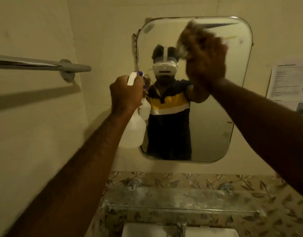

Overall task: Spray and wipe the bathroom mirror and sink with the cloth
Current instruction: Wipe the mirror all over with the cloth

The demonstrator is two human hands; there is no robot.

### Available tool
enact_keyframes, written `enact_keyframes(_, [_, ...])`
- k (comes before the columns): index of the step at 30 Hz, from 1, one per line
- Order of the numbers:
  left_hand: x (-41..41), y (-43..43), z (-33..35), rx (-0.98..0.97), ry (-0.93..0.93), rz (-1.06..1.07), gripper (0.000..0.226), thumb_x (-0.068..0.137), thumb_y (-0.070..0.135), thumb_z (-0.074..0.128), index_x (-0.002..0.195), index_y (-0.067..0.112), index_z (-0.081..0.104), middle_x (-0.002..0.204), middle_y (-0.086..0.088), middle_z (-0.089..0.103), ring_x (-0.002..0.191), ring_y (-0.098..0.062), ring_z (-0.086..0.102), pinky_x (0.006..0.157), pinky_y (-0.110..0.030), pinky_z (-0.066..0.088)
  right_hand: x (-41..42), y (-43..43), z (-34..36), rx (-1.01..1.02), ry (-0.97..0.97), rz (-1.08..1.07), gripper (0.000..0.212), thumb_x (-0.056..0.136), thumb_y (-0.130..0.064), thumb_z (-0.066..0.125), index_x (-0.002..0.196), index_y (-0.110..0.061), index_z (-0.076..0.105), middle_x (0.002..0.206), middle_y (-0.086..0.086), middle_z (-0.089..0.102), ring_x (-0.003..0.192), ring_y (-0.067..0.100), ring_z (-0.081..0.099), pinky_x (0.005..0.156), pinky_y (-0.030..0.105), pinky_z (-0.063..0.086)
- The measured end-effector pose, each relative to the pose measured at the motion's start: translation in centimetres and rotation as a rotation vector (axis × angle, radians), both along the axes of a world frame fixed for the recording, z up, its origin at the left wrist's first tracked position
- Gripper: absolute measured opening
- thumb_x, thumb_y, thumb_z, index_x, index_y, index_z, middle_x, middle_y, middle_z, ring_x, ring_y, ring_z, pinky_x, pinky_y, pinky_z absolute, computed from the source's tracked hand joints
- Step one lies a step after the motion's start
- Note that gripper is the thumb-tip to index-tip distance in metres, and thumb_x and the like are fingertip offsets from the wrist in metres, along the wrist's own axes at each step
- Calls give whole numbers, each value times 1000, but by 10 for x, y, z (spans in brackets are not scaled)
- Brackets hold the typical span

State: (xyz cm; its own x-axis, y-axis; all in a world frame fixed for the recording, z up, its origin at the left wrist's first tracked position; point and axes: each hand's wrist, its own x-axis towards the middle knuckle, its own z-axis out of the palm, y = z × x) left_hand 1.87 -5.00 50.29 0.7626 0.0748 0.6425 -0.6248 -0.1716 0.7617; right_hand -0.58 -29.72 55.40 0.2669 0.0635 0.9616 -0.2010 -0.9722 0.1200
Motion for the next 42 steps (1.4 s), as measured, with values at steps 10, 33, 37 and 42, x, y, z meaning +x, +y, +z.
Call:
enact_keyframes(10, [-29, -32, -19, 60, -14, -17, 25, 95, 35, 55, 88, 15, 68, 66, 4, 63, 58, -18, 68, 51, -32, 60, -3, 17, -108, -536, 529, 2, 74, 93, -51, 55, 158, -42, 20, 155, 11, 36, 135, 40, 40, 108, 60, 36])
enact_keyframes(33, [-61, -63, -78, 80, 69, -66, 21, 97, 34, 55, 79, 23, 59, 65, 8, 60, 63, -13, 64, 58, -33, 61, -36, -23, -210, -538, 731, 83, 75, 85, -44, 71, 150, -52, 35, 149, 1, 44, 133, 33, 44, 102, 56, 43])
enact_keyframes(37, [-62, -62, -55, 57, 69, -94, 25, 97, 34, 54, 74, 26, 57, 65, 6, 61, 63, -19, 68, 55, -37, 62, -37, -41, -84, -283, 285, 105, 33, 100, -35, 54, 132, -35, 60, 128, 0, 63, 120, 23, 59, 99, 39, 51])
enact_keyframes(42, [-59, -67, -41, 67, 38, -74, 16, 97, 34, 55, 87, 23, 59, 67, 11, 59, 66, -15, 66, 64, -40, 63, -54, -56, 13, -54, 27, -54, 59, 99, -54, 37, 156, -44, 28, 158, 22, 30, 143, 46, 29, 116, 53, 28])
